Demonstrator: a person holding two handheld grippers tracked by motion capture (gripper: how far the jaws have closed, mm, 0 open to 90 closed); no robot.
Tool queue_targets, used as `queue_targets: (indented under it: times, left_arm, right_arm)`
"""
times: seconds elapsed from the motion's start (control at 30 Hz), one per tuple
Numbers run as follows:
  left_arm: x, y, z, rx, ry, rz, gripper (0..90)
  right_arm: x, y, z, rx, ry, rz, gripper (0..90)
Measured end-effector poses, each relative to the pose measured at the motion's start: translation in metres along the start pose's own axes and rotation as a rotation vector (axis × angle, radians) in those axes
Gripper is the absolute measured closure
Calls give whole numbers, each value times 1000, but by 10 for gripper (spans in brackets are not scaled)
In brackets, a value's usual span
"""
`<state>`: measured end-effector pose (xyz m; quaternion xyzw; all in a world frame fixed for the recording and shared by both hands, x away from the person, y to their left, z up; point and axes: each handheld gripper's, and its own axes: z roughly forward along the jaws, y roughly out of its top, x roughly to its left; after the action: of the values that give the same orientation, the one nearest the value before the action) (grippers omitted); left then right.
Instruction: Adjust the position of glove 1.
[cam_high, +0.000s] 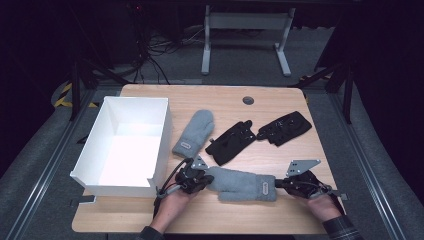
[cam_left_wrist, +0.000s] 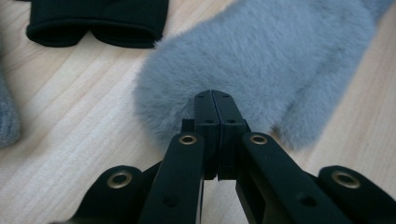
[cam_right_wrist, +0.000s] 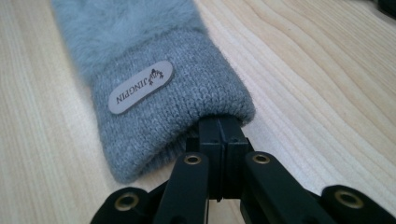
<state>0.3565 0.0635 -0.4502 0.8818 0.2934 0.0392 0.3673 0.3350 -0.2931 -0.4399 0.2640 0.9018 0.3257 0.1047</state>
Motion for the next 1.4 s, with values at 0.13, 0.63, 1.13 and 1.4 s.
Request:
queue_targets:
  times: [0.13,0.63,1.13,1.4]
  left_arm:
    - [-2,0,-5,-1,-19,-9,900]
    - [-26,-2,0,40,-97,33,900]
    - [-28,8,19,62,-101,59,900]
    - [-33,18,27,68,-107,74,900]
  right_arm:
    - [-12,2,-8,-30,-39,21,900]
    - [-27,61,28,-94,8,-37,900]
    - [-11,63,52,27,129,-131,900]
    - [-4,45,42,56,175,-130,900]
